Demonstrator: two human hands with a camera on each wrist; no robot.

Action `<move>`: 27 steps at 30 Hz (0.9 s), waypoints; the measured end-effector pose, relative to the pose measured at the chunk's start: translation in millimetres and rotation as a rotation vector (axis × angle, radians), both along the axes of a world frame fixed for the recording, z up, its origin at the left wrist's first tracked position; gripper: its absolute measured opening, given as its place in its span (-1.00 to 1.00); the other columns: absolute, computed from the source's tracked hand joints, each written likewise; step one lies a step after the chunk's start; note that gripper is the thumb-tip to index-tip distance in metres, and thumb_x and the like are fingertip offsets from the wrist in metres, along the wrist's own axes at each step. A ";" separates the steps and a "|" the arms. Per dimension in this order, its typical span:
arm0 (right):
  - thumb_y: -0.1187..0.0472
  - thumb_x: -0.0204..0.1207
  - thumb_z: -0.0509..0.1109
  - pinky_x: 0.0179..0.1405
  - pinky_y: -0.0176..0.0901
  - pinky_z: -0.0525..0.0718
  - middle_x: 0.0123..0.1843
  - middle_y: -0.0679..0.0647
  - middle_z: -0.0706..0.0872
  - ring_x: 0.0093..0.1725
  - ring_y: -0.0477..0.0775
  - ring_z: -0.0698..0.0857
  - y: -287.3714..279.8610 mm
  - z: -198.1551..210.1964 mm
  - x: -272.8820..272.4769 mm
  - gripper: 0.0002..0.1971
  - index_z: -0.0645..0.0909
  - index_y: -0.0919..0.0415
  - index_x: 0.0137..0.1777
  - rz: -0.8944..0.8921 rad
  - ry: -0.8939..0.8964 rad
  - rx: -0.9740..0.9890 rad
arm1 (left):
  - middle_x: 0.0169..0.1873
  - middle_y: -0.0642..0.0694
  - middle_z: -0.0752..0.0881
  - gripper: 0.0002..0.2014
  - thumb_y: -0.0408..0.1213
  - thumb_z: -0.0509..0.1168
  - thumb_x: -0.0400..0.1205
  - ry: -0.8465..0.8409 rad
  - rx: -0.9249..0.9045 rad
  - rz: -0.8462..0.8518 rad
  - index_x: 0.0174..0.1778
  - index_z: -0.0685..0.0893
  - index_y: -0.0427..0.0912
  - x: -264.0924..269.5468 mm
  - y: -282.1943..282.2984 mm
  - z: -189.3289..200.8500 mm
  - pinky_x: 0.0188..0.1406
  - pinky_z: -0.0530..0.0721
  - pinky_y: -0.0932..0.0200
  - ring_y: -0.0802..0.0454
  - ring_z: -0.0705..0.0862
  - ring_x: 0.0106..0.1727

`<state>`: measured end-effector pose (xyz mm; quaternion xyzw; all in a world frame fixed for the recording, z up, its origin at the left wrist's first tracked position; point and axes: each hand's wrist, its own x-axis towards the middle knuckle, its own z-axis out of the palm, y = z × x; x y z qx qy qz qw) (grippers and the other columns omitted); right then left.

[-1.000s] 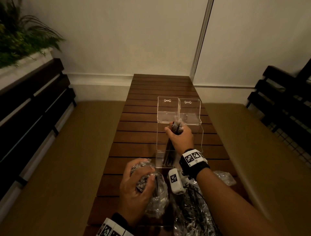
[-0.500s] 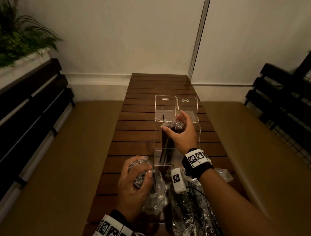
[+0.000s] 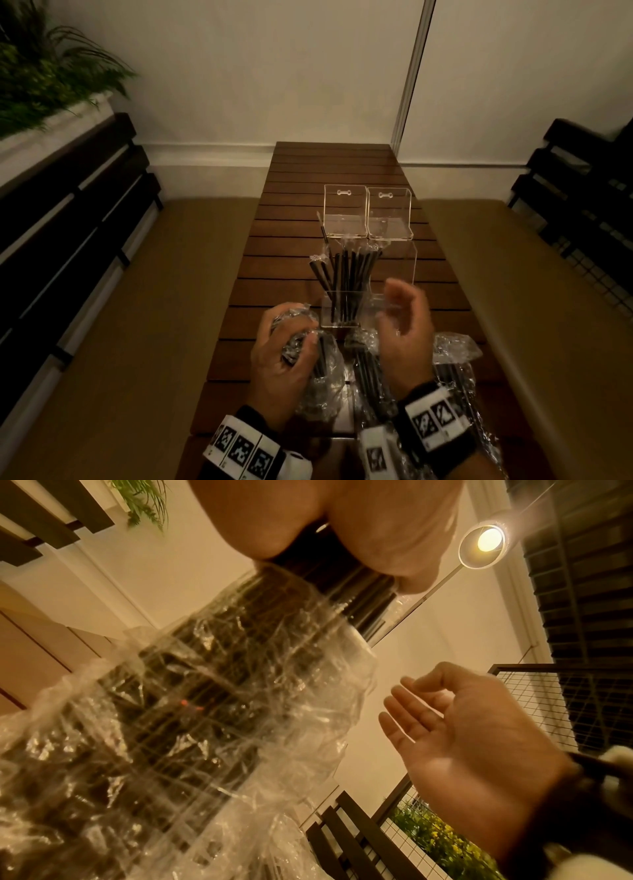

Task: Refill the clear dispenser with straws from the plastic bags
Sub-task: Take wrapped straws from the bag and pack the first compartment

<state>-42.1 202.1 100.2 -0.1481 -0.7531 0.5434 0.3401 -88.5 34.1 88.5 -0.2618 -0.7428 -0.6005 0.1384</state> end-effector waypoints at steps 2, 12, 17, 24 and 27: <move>0.41 0.50 0.40 0.03 -0.31 0.72 0.15 -0.22 0.66 0.11 -0.31 0.64 -18.1 -2.9 10.8 -0.52 0.51 -0.22 0.20 0.197 -0.166 0.036 | 0.17 -0.04 0.59 -0.89 -0.11 0.28 0.55 -0.001 -0.004 -0.008 -0.06 0.67 0.05 -0.5 0.0 2.0 0.16 0.54 0.55 0.27 0.59 0.23; -0.05 0.29 0.60 0.35 -0.14 0.65 0.36 -0.27 0.62 0.34 -0.29 0.61 -41.9 -3.6 2.7 -0.19 0.32 -0.27 0.54 0.560 -0.378 0.152 | 0.11 0.19 0.69 -0.19 -0.17 0.62 0.39 -0.415 0.250 -0.147 0.46 0.33 0.34 5.4 -6.8 1.0 -0.06 0.80 0.14 0.11 0.77 0.13; 0.00 0.25 0.64 0.34 0.06 0.67 0.33 -0.20 0.67 0.33 -0.18 0.65 -31.7 -7.9 -5.4 -0.26 0.44 -0.28 0.44 0.600 -0.397 0.097 | 0.14 0.04 0.75 -0.38 0.02 0.59 0.28 -0.442 0.171 -0.208 0.25 0.53 0.34 1.3 -9.1 -11.6 0.15 0.76 -0.18 0.01 0.77 0.16; 0.08 0.44 0.57 0.25 -0.30 0.65 0.28 -0.27 0.61 0.27 -0.28 0.63 -18.1 -6.2 -1.1 -0.58 0.51 -0.37 0.16 0.629 -0.382 0.040 | 0.32 -0.10 0.70 -0.20 0.15 0.62 0.28 -0.577 0.210 -0.293 0.43 0.48 0.18 -1.1 -15.1 -28.9 0.35 0.59 -0.38 -0.12 0.67 0.37; 0.11 0.46 0.55 0.18 -0.39 0.62 0.28 -0.28 0.53 0.27 -0.28 0.59 -17.2 -5.8 -2.8 -0.60 0.54 -0.17 0.24 0.616 -0.371 0.052 | 0.31 -0.09 0.70 -0.23 0.16 0.59 0.32 -0.595 0.203 -0.293 0.44 0.48 0.16 -2.3 -13.9 -30.3 0.35 0.59 -0.38 -0.12 0.67 0.37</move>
